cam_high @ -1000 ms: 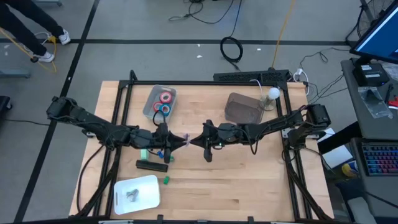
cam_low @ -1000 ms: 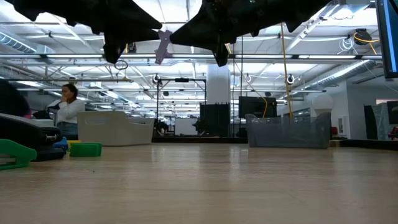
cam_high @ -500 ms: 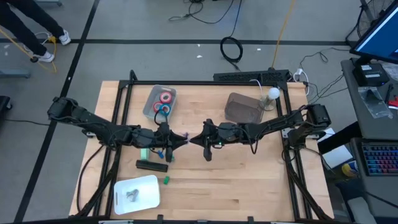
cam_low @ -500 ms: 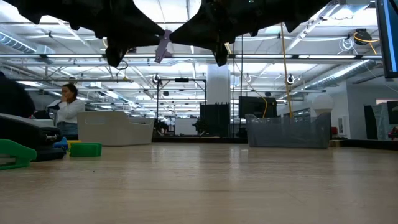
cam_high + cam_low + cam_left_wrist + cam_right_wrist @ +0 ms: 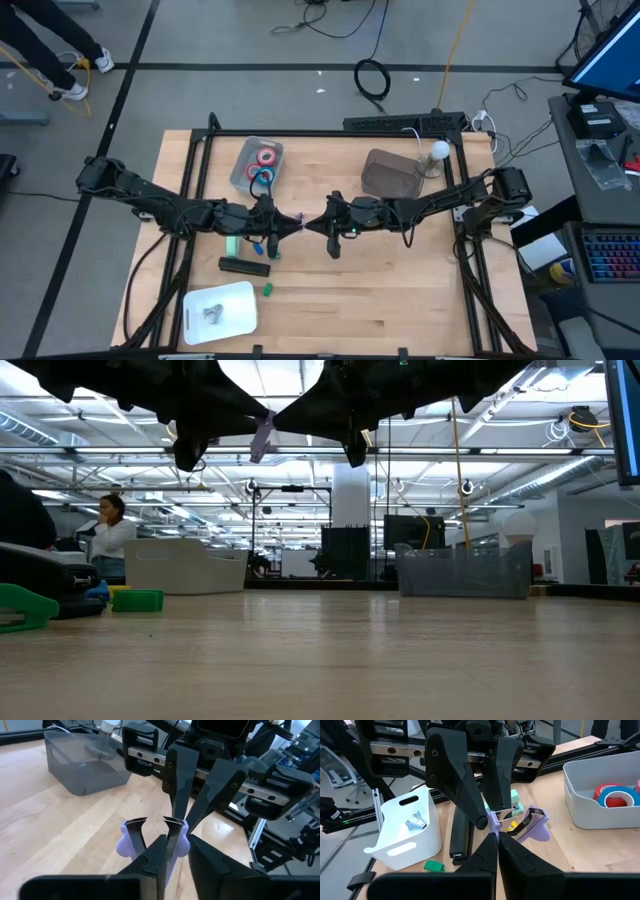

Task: Pick and place Stapler, Stapler remover, tape
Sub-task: Put the purple staple remover into the white bin

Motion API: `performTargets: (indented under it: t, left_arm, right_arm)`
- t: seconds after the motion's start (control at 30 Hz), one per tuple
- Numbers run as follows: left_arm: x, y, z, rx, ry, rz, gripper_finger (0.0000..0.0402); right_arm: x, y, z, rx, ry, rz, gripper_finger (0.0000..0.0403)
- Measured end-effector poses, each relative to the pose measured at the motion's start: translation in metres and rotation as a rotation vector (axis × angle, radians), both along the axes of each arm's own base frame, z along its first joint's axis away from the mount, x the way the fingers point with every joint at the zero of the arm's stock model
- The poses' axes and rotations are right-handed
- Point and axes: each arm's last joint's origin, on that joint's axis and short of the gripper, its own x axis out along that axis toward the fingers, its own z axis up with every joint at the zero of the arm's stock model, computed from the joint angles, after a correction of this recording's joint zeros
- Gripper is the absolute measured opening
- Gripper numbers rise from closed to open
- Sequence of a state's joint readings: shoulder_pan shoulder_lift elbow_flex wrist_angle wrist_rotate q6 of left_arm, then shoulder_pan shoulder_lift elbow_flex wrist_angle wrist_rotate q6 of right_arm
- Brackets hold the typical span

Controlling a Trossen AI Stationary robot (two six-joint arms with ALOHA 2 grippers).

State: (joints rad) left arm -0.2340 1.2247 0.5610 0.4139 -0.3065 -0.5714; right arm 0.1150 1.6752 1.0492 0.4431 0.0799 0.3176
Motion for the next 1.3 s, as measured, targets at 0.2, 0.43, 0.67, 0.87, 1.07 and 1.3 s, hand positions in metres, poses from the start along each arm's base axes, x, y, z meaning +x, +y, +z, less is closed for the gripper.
performTargets:
  t: [0.2, 0.43, 0.67, 0.87, 1.07, 1.3]
  left_arm:
    - [0.000, 0.000, 0.000, -0.001, 0.004, 0.009, 0.0010]
    - [-0.001, 0.000, -0.002, -0.010, 0.022, 0.011, 0.0003]
    - [-0.002, -0.003, -0.005, -0.032, 0.053, -0.020, 0.0002]
    - [-0.006, -0.009, -0.012, -0.069, 0.130, -0.063, 0.0001]
    - [-0.010, -0.021, -0.015, -0.180, 0.178, -0.178, 0.0001]
    - [-0.011, -0.043, 0.011, -0.203, 0.364, -0.296, 0.0000]
  right_arm:
    - [0.000, 0.000, 0.000, 0.002, 0.003, -0.001, 0.0000]
    - [0.000, 0.000, -0.001, 0.003, 0.014, 0.005, 0.0016]
    - [-0.001, 0.002, -0.004, 0.079, 0.047, 0.080, 0.0079]
    - [-0.005, 0.003, -0.013, 0.114, 0.154, 0.112, 0.0129]
    - [-0.009, 0.005, -0.021, 0.138, 0.255, 0.190, 0.0148]
    - [-0.013, 0.002, -0.027, 0.139, 0.334, 0.180, 0.0144]
